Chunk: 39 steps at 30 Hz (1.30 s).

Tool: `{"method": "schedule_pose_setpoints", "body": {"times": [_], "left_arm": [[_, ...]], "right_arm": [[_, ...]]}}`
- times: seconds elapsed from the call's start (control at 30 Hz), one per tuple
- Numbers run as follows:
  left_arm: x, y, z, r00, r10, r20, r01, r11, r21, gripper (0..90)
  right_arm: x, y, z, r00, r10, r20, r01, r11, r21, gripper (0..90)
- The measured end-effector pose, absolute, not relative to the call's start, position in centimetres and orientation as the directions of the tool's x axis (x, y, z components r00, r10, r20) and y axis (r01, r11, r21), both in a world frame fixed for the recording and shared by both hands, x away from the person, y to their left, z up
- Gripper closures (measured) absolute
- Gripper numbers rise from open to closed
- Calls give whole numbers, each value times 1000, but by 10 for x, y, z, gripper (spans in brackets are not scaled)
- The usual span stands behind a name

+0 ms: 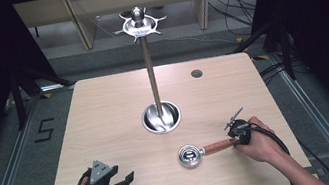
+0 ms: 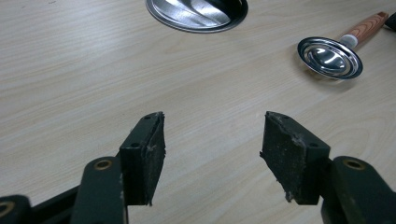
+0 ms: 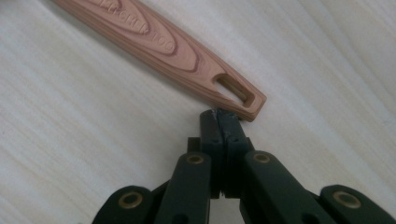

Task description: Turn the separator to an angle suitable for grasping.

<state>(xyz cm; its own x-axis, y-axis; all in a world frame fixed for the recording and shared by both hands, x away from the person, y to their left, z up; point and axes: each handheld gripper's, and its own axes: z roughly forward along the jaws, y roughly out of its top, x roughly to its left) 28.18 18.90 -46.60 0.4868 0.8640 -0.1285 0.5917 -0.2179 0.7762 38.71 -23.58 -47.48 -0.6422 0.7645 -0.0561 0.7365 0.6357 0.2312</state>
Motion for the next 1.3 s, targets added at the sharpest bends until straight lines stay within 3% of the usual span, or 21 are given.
{"method": "schedule_pose_setpoints", "body": {"times": [1.0, 1.07, 1.1, 1.3], "left_arm": [[282, 191, -466, 483, 866, -132, 608, -223, 762, 388], [283, 194, -465, 512, 852, -105, 609, -275, 744, 387], [283, 190, -467, 488, 861, -142, 610, -220, 762, 385], [284, 190, -468, 479, 866, -141, 613, -215, 760, 382]], "right_arm": [[438, -217, -475, -589, 802, -97, 772, 594, 224, 900], [441, -212, -475, -583, 807, -96, 775, 588, 231, 900], [442, -211, -475, -581, 808, -101, 776, 587, 232, 898], [439, -203, -470, -549, 831, -88, 788, 550, 276, 867]]}}
